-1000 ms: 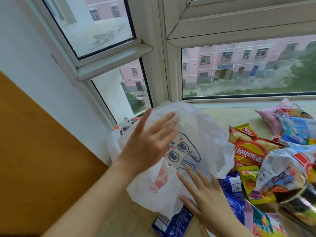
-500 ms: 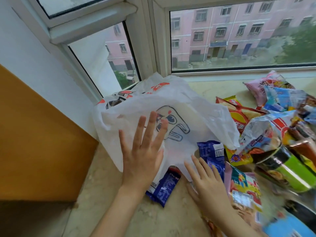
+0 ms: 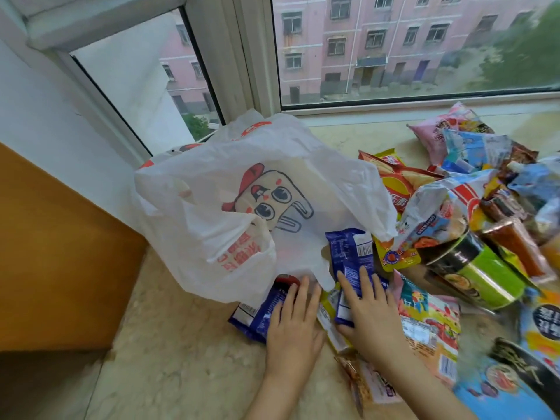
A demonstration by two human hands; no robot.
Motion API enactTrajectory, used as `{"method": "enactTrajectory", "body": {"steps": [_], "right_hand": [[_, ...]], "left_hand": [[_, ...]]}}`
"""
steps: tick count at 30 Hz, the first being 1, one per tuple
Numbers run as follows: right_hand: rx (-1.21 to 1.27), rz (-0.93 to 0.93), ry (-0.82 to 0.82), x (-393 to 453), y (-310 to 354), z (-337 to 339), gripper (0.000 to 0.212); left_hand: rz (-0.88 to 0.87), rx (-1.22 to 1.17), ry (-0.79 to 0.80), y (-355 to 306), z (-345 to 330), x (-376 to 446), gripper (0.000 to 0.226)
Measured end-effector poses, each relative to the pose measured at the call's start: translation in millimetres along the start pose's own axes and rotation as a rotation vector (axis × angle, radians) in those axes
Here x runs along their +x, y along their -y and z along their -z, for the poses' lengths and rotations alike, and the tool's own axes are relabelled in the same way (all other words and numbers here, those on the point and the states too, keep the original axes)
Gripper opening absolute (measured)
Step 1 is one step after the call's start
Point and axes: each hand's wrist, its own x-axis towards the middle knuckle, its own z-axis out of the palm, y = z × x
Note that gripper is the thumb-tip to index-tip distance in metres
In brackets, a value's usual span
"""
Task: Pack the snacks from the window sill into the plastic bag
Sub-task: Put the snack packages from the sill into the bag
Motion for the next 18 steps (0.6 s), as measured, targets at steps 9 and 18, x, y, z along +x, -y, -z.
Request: {"method": "enactTrajectory", "body": {"steps": [9, 18], "right_hand": [[0.111, 0.127, -0.052, -17.7, -5.1, 18.5, 0.101], [0.301, 0.213, -0.437, -41.8, -10.8, 14.1, 0.091]], "left_hand": [[0.122, -0.034, 0.107, -11.3, -15.3, -6.5, 0.086], [0.301, -0.156, 0.071, -44.4, -13.6, 8.5, 0.094]]}}
